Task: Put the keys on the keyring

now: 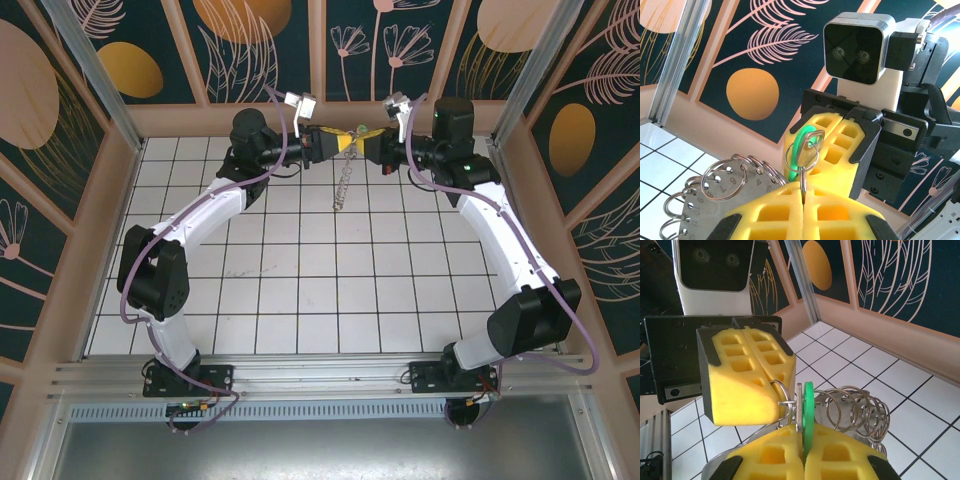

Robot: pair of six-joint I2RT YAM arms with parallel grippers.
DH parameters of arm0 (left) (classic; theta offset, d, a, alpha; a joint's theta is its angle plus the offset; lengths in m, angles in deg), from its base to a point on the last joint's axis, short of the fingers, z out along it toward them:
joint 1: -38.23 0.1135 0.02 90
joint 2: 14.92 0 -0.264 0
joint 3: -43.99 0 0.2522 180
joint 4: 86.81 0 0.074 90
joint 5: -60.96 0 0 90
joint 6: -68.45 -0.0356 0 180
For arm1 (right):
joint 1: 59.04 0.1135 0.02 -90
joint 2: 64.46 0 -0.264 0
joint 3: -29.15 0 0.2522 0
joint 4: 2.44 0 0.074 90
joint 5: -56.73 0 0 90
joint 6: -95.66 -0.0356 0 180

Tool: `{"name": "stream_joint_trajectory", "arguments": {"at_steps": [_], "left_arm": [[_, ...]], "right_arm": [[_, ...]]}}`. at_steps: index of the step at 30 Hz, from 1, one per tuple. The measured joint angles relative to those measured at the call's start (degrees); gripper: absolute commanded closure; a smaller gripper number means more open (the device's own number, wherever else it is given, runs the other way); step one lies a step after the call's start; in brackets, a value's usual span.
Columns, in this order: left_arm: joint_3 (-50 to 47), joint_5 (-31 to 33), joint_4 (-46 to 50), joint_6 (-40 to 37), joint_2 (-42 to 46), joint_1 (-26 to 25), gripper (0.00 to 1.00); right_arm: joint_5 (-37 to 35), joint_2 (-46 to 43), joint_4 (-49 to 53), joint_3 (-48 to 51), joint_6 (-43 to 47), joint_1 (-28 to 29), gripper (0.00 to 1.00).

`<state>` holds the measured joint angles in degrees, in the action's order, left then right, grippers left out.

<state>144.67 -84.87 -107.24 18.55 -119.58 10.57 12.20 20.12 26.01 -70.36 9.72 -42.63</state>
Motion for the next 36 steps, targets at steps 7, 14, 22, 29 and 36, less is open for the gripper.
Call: {"name": "stream_joint_trajectory", "arguments": {"at_steps": [7,14,22,29,36], "left_arm": [[0.0,0.28,0.15,0.02,-0.02,-0.07,1.0],[0.0,0.39,0.22,0.22,-0.02,-0.11,1.0],[0.0,0.39,0.13,0.61,-0.02,-0.11,1.0],[0.0,1.05,-1.01,0.66,0.02,-0.11,1.0],[0.0,2.32,-1.68,0.66,0.04,0.0,1.0]], "right_arm": [[-1.07,-1.07,0.13,2.6,0.15,0.2,1.0],[-1.11,-3.58,0.11,7.82,0.13,0.61,1.0],[-1.11,-3.8,0.22,7.28,0.13,0.74,1.0],[-1.01,-1.29,2.27,-0.44,0.2,0.96,1.0],[-0.9,1.11,5.14,-4.13,0.9,1.29,1.0]]}}
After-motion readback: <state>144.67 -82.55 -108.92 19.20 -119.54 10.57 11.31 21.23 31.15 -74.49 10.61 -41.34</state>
